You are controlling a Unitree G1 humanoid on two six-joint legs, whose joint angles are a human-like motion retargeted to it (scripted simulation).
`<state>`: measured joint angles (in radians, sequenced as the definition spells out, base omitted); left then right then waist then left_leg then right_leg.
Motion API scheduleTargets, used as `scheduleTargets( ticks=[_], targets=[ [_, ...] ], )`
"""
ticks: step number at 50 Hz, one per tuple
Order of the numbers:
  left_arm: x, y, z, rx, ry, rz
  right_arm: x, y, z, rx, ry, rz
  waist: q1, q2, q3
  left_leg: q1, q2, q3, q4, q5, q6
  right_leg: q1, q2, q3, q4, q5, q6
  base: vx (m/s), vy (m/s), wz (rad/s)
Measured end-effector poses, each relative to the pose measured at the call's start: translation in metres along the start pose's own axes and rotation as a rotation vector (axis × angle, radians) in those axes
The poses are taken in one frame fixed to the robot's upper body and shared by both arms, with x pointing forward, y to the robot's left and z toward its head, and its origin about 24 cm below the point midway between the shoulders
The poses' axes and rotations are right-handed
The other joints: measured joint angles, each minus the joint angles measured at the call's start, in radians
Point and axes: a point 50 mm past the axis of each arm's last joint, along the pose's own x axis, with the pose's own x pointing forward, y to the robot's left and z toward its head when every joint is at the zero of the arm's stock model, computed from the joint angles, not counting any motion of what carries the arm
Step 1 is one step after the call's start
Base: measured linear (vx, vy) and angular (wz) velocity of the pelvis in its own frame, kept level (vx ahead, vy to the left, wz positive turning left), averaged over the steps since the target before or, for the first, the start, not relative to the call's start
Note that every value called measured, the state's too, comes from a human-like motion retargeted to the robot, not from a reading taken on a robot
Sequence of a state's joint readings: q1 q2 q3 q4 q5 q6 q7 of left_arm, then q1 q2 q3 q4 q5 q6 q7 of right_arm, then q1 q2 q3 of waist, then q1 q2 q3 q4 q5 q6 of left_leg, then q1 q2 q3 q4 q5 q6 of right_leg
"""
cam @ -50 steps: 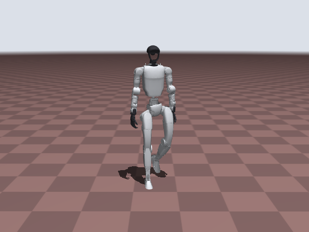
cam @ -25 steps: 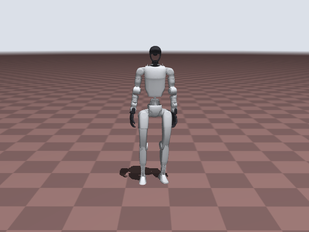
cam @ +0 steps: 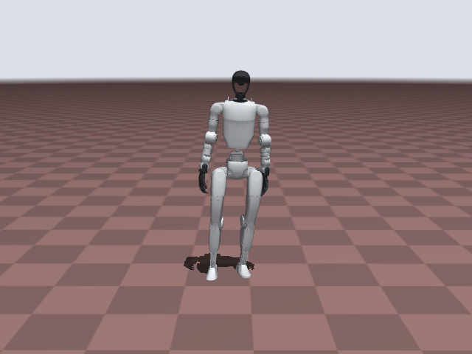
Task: Upper body actions
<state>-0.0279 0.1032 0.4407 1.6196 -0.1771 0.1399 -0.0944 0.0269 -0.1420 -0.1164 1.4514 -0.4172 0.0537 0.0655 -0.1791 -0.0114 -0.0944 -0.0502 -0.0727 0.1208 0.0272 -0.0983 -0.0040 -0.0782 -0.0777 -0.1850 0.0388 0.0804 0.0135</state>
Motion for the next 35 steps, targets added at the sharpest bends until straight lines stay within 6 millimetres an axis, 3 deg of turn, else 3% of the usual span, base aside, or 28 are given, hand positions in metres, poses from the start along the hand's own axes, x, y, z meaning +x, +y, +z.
scheduleTargets(
  ticks=[6,13,26,35],
  targets=[
    [0.001,0.002,-0.008,0.013,0.025,0.005,0.0,-0.003,0.013,-0.033,-0.04,0.002,0.004,-0.003,0.003,0.0,-0.007,-0.007,0.001,-0.007,0.006,0.002,-0.006,-0.007,-0.001,-0.004,0.005,0.0,0.01,0.0],
    [0.001,0.002,-0.007,0.024,0.026,0.005,0.0,0.002,0.012,-0.053,-0.029,0.06,0.02,-0.009,0.005,-0.001,-0.019,-0.025,0.0,-0.008,0.013,0.012,-0.011,-0.026,-0.006,-0.01,0.004,0.0,0.0,0.05],
    [0.0,-0.002,0.002,0.068,0.003,-0.013,0.0,0.003,0.0,-0.081,0.013,0.048,0.046,-0.008,-0.007,-0.033,-0.03,-0.058,0.016,-0.006,0.018,0.022,-0.019,-0.065,-0.013,-0.022,0.006,0.0,0.0,0.05],
    [-0.001,-0.017,0.017,0.141,-0.04,-0.039,-0.001,-0.001,-0.024,-0.027,0.085,0.022,0.073,-0.002,-0.021,-0.093,-0.062,-0.156,0.036,0.019,0.021,0.042,-0.034,-0.146,-0.022,-0.047,0.007,-0.05,0.03,0.61]
  ],
)
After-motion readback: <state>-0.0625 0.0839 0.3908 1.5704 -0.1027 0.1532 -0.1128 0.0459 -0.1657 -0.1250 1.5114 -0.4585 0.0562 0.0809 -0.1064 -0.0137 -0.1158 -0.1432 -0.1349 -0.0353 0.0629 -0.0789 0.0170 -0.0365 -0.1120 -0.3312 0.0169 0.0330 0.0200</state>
